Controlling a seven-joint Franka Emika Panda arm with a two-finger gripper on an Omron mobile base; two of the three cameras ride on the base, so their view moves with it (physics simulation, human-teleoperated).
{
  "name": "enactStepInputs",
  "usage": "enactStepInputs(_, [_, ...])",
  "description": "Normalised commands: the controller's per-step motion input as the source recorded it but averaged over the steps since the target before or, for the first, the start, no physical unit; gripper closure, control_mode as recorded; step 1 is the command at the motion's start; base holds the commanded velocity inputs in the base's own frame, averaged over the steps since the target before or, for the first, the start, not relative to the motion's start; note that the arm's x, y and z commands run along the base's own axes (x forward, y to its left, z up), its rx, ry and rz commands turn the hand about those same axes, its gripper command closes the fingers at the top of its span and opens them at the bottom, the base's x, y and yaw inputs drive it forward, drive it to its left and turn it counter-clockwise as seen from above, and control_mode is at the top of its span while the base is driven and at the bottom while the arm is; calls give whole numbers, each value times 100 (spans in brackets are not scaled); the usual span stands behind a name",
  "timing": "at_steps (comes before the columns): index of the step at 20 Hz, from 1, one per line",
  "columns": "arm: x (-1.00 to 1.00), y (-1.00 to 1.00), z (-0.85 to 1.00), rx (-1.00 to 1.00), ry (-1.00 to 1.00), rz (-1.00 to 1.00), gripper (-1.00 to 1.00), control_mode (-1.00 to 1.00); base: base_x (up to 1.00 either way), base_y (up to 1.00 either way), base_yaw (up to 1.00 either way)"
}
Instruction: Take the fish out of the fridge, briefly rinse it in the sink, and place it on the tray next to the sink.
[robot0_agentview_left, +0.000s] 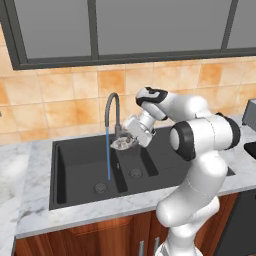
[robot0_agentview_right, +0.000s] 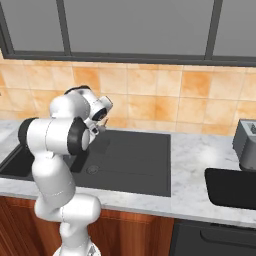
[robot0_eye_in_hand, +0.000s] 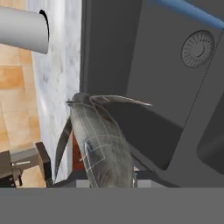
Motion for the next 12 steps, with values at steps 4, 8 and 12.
enactStepInputs(4, [43, 0, 0, 13, 0, -20, 100, -100, 0, 0, 0])
enactStepInputs(8, [46, 0, 0, 10, 0, -16, 100, -100, 0, 0, 0])
enactStepInputs(12, [34, 6, 0, 4, 14, -3, 100, -100, 0, 0, 0])
